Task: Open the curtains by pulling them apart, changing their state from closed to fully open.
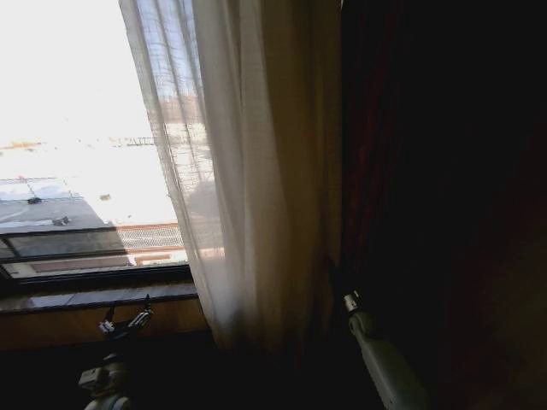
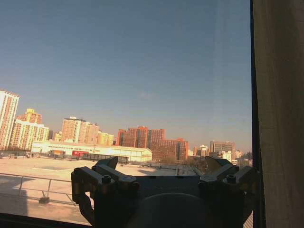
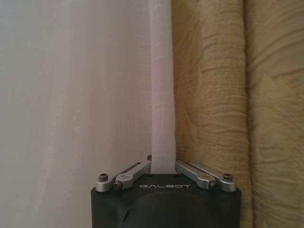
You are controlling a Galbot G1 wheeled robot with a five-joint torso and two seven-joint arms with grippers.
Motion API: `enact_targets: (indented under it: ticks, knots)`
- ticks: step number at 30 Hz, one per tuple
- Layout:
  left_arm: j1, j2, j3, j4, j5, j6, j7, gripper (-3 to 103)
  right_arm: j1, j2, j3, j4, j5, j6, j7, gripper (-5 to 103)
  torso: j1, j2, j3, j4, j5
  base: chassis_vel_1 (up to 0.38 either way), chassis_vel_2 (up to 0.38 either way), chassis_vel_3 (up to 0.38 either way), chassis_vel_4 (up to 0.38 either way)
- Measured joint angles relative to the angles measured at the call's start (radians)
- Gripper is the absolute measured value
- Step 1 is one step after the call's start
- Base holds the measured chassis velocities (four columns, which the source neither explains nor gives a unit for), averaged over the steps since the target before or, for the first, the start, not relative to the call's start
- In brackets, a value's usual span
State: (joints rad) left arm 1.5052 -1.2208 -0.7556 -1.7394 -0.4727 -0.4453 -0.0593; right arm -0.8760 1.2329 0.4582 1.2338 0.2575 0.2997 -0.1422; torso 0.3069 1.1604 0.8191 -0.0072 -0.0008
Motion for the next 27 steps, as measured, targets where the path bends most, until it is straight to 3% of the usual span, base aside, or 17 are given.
enact_targets:
  ticks: [9, 19, 21, 23, 27]
  knots:
    - [0.000, 0.000, -0.001, 0.000, 0.000, 0.000, 0.000, 100, -0.005, 0.000, 0.004, 0.003, 0.028, 0.021, 0.009, 0, 0.000, 0.000, 0.000, -0.0006, 0.0014, 0.028, 0.034, -0.028, -0.024]
    - [0.000, 0.000, 0.000, 0.000, 0.000, 0.000, 0.000, 100, -0.029, -0.005, 0.002, 0.024, 0.030, 0.006, -0.016, -2, 0.000, 0.000, 0.000, -0.0001, 0.0005, 0.000, 0.000, 0.000, 0.000]
    - [0.000, 0.000, 0.000, 0.000, 0.000, 0.000, 0.000, 100, -0.040, -0.006, 0.001, 0.033, 0.031, -0.002, -0.010, 14, 0.000, 0.000, 0.000, -0.0002, 0.0007, 0.000, 0.000, 0.000, 0.000]
    - [0.000, 0.000, 0.000, 0.000, 0.000, 0.000, 0.000, 100, -0.044, -0.007, 0.001, 0.037, 0.031, -0.005, -0.004, 14, 0.000, 0.000, 0.000, -0.0003, 0.0008, 0.000, 0.000, 0.000, 0.000]
    - [0.000, 0.000, 0.000, 0.000, 0.000, 0.000, 0.000, 100, -0.063, -0.017, -0.001, 0.063, 0.033, -0.020, 0.008, 36, 0.000, 0.000, 0.000, -0.0003, 0.0009, 0.000, 0.000, 0.000, 0.000]
